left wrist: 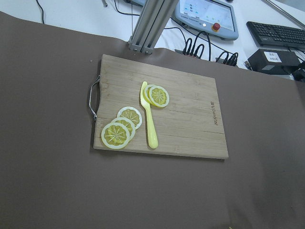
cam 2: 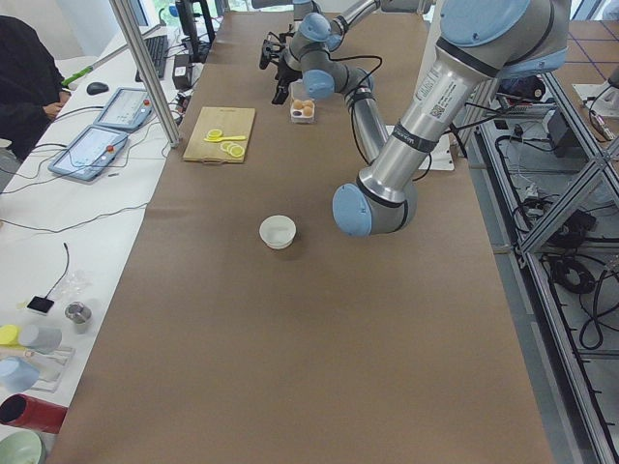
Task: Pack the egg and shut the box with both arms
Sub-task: 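Push the open lid of the egg box closed with the right gripper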
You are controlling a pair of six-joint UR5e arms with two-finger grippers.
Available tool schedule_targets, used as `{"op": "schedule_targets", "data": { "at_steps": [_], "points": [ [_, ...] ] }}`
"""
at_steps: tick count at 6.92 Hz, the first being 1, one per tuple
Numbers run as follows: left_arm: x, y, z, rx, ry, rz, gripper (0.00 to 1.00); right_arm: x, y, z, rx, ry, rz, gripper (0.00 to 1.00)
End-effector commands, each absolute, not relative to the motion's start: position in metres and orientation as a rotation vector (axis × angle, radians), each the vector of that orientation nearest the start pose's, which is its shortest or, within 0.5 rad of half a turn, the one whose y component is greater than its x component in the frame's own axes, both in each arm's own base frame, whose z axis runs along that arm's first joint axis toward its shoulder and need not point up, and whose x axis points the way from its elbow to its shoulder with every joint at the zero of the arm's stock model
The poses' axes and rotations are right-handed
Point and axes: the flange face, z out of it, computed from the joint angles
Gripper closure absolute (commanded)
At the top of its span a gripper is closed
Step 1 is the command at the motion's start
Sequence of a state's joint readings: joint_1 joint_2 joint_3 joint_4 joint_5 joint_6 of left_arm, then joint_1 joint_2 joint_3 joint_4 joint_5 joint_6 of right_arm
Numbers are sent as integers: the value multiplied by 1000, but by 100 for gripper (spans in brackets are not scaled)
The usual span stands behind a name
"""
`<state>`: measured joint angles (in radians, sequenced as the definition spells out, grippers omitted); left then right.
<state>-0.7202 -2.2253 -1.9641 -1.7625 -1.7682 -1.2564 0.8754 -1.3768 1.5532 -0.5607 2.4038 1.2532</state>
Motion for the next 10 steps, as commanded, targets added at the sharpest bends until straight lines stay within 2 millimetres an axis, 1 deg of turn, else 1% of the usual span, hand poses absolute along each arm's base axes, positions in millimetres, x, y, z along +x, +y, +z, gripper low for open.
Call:
{"op": "schedule_targets", "data": {
  "at_steps": [1,2,3,4,5,6,7,8,9,10],
  "points": [
    [347,-463,90,481,1182,-235,3,-360,-461,416,1,-1337,-26,100],
    [347,-464,92,479,1179,-236,3,-385,-464,377,-22,-1376,-25,100],
    [345,-462,88,482,1187,-237,3,-433,-455,330,-55,-1408,-5,100],
    [342,-460,91,482,1187,-240,3,-459,-455,295,-10,-1430,26,100],
    [341,-459,99,476,1178,-242,3,-464,-458,266,-18,-1440,37,100],
    [342,-460,100,475,1176,-242,3,-466,-459,247,-5,-1461,26,100],
    [343,-460,117,460,1149,-245,3,-468,-462,231,12,-1472,26,3],
    [340,-463,139,446,1116,-257,3,-453,-467,204,49,-1482,59,0],
    [326,-466,166,440,1074,-276,2,-429,-476,192,48,-1441,106,0],
    [297,-468,198,441,1026,-301,3,-393,-501,188,86,-1365,224,0]
  ]
}}
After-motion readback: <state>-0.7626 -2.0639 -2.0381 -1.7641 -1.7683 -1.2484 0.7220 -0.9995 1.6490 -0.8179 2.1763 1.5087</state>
